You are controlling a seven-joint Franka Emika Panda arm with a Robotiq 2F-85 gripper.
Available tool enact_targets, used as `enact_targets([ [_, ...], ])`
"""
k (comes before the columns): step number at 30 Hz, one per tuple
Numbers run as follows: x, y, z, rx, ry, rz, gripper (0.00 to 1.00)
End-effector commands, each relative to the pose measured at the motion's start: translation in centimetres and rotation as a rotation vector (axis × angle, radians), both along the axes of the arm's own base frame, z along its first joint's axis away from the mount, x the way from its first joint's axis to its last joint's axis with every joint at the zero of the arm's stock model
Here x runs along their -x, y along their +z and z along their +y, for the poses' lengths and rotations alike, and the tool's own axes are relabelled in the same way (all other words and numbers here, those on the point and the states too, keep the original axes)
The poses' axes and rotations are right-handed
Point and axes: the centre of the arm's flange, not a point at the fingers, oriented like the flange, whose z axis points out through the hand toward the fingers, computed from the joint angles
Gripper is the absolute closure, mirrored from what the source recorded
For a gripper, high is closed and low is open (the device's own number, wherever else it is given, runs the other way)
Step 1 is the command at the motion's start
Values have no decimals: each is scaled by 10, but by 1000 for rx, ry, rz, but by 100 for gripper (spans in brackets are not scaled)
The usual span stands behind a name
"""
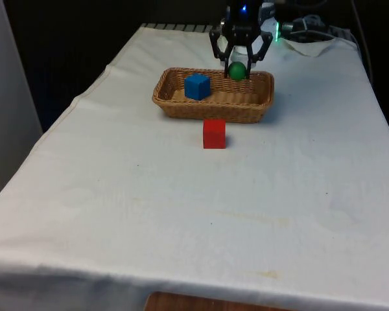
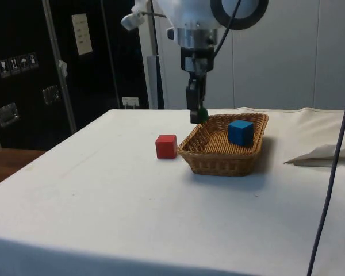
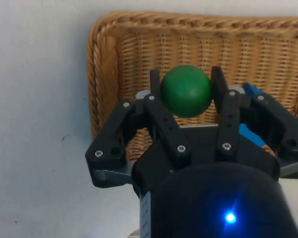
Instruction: Place all non-red objects into the basket.
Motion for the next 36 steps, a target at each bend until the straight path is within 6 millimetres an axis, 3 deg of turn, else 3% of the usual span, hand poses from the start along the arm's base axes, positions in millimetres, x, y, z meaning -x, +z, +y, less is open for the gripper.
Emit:
enact_targets([
  [1,7,-2,-3,-11,5,-3,100],
  [2,2,-2,-2,-1,2,4,100],
  [12,25,-27,-6,-23,25,9,100],
  [27,32,-63,-7,-15,34,21,100],
  [28,32,-64,-7,-15,34,22,96],
  [30,28,-67,-12,3,32,31,77],
  [31,32,-64,-7,-14,35,22,77],
  [32,32,-65,-8,-14,37,23,57],
  [36,31,-65,-8,-14,37,23,18],
])
